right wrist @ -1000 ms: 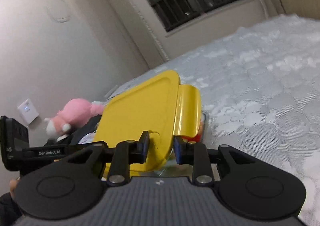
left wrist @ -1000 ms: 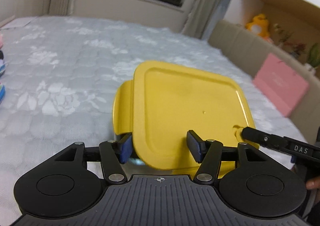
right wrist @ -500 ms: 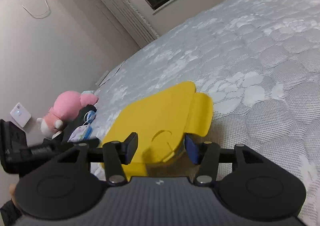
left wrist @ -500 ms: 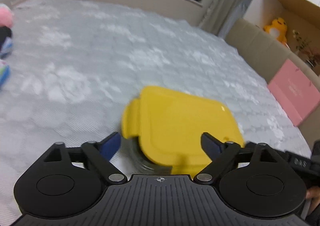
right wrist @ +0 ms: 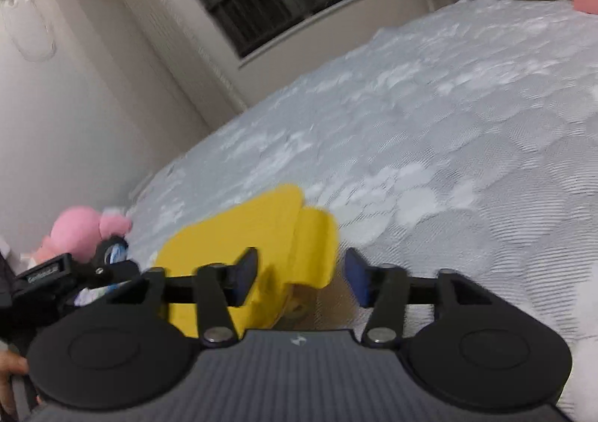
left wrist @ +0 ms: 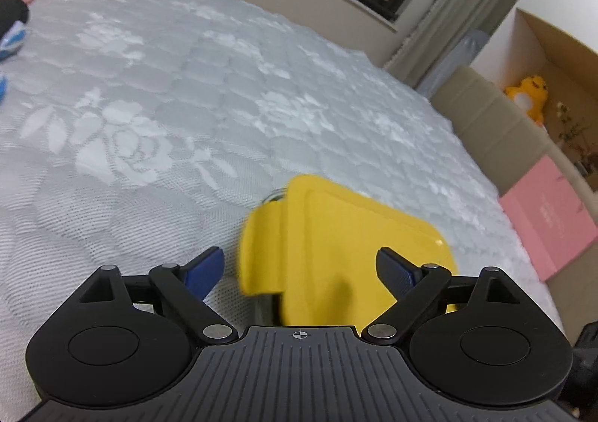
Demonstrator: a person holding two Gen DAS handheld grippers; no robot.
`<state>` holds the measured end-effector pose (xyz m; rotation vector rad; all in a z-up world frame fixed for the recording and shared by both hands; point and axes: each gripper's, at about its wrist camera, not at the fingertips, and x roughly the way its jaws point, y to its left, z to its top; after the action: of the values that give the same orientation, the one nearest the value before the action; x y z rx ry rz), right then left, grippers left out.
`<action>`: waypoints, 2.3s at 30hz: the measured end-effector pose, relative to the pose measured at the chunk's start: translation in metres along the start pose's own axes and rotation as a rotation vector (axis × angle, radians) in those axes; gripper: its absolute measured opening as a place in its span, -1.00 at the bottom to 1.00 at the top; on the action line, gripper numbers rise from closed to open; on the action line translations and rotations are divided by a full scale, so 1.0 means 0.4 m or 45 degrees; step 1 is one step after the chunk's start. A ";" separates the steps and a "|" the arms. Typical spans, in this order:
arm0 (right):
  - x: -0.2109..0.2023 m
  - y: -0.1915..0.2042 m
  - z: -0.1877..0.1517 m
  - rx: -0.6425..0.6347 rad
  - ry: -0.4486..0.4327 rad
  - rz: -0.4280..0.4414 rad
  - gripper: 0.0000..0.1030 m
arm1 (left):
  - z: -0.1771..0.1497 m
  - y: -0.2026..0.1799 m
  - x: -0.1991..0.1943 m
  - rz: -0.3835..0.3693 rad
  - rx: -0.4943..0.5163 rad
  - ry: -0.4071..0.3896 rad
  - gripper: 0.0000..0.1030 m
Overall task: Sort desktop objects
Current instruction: 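Lower the yellow lid onto the glass box rim with both grippers, then press the yellow lid down onto the box rim with both grippers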
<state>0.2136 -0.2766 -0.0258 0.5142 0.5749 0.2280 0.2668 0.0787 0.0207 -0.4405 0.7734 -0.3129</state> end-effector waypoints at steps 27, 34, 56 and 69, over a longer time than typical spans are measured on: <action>0.040 0.209 -0.010 -0.314 -0.076 0.023 -0.22 | -0.002 -0.006 -0.078 -0.354 -0.050 0.000 0.87; 0.060 0.182 -0.014 -0.227 0.009 0.067 -0.26 | -0.025 -0.017 -0.026 -0.401 -0.054 0.134 0.87; 0.174 0.426 -0.102 -0.750 0.093 0.059 -0.28 | 0.030 0.075 -0.157 -0.079 -0.119 -0.171 0.90; 0.046 0.183 0.029 -0.347 -0.060 -0.223 -0.57 | -0.021 -0.029 -0.072 -0.378 -0.050 -0.067 0.90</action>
<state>0.2303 -0.2126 0.0123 0.2037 0.5298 0.1246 0.2400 0.0788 0.0383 -0.5999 0.6633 -0.5614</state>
